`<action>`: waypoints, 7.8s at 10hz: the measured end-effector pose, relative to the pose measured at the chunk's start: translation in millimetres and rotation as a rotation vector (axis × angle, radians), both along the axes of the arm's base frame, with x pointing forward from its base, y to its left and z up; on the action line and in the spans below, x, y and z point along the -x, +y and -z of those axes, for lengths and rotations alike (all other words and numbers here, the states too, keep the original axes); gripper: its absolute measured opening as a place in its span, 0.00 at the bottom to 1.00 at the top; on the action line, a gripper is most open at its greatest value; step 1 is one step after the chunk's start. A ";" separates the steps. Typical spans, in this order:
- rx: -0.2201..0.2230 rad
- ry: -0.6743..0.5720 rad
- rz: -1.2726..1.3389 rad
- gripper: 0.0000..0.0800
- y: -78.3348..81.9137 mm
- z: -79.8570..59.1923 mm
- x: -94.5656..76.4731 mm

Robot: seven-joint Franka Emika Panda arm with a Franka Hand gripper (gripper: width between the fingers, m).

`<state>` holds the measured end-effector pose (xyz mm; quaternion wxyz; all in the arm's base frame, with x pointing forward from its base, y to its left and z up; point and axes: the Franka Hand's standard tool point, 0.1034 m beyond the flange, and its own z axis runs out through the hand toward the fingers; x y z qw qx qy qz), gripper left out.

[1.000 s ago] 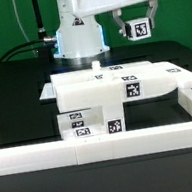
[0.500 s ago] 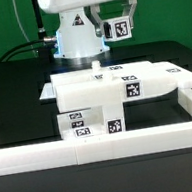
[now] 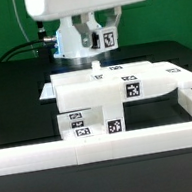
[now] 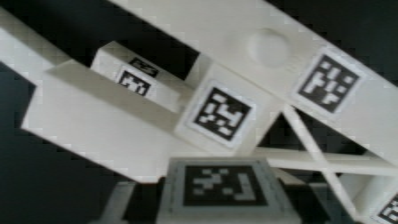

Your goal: Assemble chair

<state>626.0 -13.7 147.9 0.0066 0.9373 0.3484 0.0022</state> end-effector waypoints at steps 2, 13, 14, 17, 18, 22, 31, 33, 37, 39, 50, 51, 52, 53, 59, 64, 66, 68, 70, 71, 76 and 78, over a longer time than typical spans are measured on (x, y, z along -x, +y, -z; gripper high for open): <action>-0.001 -0.005 0.011 0.35 1.2 1.4 1.0; 0.009 0.044 0.112 0.35 6.1 22.6 -9.2; 0.010 0.046 0.112 0.35 6.0 24.5 -8.7; 0.011 0.042 0.118 0.35 7.2 26.2 -9.6; 0.011 0.044 0.119 0.35 6.3 27.4 -9.2; 0.013 0.039 0.120 0.35 5.5 30.2 -8.4; 0.015 0.024 0.122 0.34 3.6 35.8 -7.4; 0.015 0.024 0.122 0.34 3.6 35.8 -7.4; 0.016 0.024 0.154 0.34 3.6 35.8 -7.5; 0.015 0.022 0.243 0.34 3.8 35.7 -7.6; 0.001 0.013 1.012 0.34 5.5 35.8 -7.6; -0.040 0.030 1.105 0.34 3.3 36.2 -7.5; -0.078 0.044 1.232 0.34 2.7 37.5 -7.5; -0.110 0.055 1.319 0.34 2.0 38.7 -7.7; -0.103 0.053 1.436 0.60 2.2 34.8 -11.2; -0.057 0.012 1.046 0.81 0.1 32.8 -12.8; -0.014 -0.005 0.811 0.81 -0.3 31.6 -12.8; 0.035 -0.024 0.565 0.81 -2.2 28.4 -14.7; 0.039 -0.019 0.424 0.81 -4.4 29.2 -14.5; 0.040 -0.017 0.362 0.81 -4.8 29.2 -14.5; 0.060 -0.046 0.154 0.81 9.2 30.5 -18.4; 0.062 -0.045 0.143 0.79 4.0 30.3 -18.4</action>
Offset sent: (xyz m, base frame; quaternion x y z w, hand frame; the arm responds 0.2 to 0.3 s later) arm 0.0000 0.0000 0.0000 0.0000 0.0000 0.0000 1.0000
